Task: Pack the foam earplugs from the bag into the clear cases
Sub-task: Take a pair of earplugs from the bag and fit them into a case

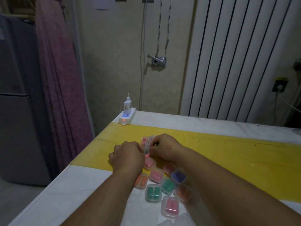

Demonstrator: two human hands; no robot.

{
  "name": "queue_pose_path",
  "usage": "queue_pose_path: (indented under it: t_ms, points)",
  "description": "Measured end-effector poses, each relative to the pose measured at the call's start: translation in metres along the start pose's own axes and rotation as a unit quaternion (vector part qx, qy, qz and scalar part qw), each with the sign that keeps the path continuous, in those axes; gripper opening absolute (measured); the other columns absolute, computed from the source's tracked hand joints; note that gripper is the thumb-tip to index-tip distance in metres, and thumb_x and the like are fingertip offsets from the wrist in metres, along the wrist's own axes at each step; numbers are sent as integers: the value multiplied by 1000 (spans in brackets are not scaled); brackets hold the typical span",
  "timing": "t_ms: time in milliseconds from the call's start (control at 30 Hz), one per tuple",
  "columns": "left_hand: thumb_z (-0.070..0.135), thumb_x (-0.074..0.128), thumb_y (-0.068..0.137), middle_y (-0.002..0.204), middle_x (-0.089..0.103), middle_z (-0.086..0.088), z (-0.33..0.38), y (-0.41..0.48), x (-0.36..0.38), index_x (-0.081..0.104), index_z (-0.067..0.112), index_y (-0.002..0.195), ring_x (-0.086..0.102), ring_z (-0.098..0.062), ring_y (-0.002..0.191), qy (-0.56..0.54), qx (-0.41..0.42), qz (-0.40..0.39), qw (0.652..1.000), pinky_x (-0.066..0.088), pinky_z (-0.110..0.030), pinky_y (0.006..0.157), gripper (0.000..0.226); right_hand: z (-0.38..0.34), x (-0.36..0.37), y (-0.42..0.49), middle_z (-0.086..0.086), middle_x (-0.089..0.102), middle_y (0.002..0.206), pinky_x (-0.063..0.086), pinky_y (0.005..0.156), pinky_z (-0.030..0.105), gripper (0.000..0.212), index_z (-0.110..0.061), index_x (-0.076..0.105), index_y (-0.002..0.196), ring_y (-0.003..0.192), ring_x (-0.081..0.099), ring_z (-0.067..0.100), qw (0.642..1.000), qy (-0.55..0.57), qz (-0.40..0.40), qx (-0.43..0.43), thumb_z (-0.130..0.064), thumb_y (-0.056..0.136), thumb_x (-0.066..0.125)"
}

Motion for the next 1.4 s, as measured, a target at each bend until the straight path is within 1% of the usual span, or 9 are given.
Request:
queue_pose_path:
  t_ms: [100, 233, 533, 667, 833, 967, 1133, 1300, 1400]
  points:
    - [32, 57, 89, 110, 61, 7, -1, 0, 1, 68, 41, 98, 47, -22, 111, -5, -2, -2, 1000, 33, -38, 86, 17, 2, 2, 2, -9, 57, 70, 38, 53, 17, 16, -11, 75, 96, 72, 55, 11, 1000, 5, -2, 19, -13, 82, 69]
    - [30, 55, 90, 109, 62, 8, -1, 1, 1, 69, 43, 99, 47, -22, 110, -7, -2, 3, 1000, 30, -36, 80, 21, 4, 10, 8, 12, 72, 90, 54, 77, 32, 16, -5, 74, 91, 89, 66, 27, 999, -17, -10, 46, -13, 83, 62]
    - [35, 56, 90, 104, 65, 8, -3, 2, 3, 69, 38, 97, 48, -22, 110, -13, -8, 8, 1000, 30, -37, 81, 16, -4, 19, 9, 6, 49, 65, 40, 67, 28, 26, -11, 50, 65, 77, 53, 26, 988, -109, -51, 102, -20, 87, 59]
    - [33, 54, 91, 101, 65, 6, -4, 3, 3, 70, 33, 96, 49, -22, 106, 3, -11, 10, 1000, 31, -36, 80, 16, 2, 12, 7, 5, 59, 85, 47, 71, 27, 14, -9, 68, 95, 78, 55, 22, 994, 6, -37, 99, -16, 88, 58]
    - [33, 52, 92, 105, 64, 6, -1, 2, 5, 68, 31, 98, 48, -22, 107, 33, 7, 9, 999, 35, -38, 84, 17, 16, -9, -6, 0, 57, 77, 46, 58, 23, 21, -23, 55, 74, 65, 53, 13, 986, 122, -14, 116, -5, 83, 62]
    - [33, 52, 92, 106, 63, 6, -1, 3, 6, 67, 31, 98, 49, -22, 108, 43, 8, 7, 999, 36, -38, 85, 17, 19, -30, -18, 9, 59, 74, 47, 47, 25, 20, -10, 62, 66, 58, 52, 18, 979, 160, 44, 116, 2, 82, 61]
    - [32, 52, 92, 105, 64, 6, -1, 4, 8, 68, 31, 96, 49, -22, 108, 46, 6, 7, 999, 34, -38, 83, 16, 34, -54, -46, 8, 63, 81, 43, 71, 28, 12, -3, 71, 79, 80, 56, 21, 975, 146, 98, 139, -14, 84, 71]
    - [34, 51, 92, 110, 65, 4, 0, 1, 3, 67, 35, 109, 49, -24, 109, 8, 1, 4, 1000, 34, -39, 86, 23, 52, -67, -82, 8, 61, 82, 39, 61, 27, 18, -13, 65, 70, 68, 49, 16, 963, 180, 111, 167, -13, 87, 67]
    - [20, 54, 93, 118, 61, 2, 19, -9, -22, 62, 33, 120, 49, -23, 111, -72, 80, 102, 989, 39, -38, 92, 31, 48, -71, -101, 1, 58, 73, 37, 58, 26, 21, -15, 63, 68, 67, 48, 14, 959, 216, 122, 137, -15, 88, 68]
Point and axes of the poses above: each hand's wrist, its own y-axis towards the middle knuckle, its own x-axis out of the palm, z = x × y, the point moved 8 cm from there along y, towards the middle knuckle
